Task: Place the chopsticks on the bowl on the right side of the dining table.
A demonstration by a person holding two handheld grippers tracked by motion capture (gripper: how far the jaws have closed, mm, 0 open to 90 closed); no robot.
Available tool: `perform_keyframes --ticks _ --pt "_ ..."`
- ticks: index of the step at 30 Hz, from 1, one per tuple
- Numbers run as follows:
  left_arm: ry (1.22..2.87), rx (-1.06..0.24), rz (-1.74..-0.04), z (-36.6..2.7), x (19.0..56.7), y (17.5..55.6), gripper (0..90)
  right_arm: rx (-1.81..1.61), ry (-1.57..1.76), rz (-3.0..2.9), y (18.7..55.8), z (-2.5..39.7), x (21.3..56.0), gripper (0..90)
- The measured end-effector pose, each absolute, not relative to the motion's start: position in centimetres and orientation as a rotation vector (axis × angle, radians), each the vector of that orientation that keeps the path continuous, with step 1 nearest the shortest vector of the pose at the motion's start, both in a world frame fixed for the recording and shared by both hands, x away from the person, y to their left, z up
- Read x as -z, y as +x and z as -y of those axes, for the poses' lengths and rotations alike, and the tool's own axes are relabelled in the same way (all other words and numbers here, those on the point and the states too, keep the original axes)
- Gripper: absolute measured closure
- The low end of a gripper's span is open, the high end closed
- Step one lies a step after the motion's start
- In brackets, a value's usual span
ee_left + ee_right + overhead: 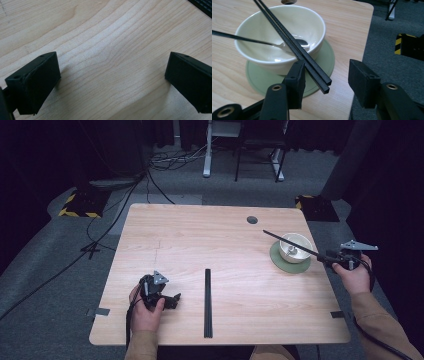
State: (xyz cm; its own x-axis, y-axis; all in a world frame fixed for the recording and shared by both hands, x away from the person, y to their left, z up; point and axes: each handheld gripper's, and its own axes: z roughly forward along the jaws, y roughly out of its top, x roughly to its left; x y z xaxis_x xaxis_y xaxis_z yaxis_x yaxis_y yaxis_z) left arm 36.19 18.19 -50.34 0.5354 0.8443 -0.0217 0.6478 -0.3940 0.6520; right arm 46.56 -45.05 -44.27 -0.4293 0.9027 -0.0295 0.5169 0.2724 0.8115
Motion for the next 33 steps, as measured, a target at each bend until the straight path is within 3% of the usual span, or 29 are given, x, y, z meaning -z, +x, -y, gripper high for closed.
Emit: perform_keyframes --ticks 33 --pt "2.165 -0.418 -1.203 -18.2 50.3 36.2 0.2 -0.950 1.388 -1.878 50.4 46.5 44.6 45.0"
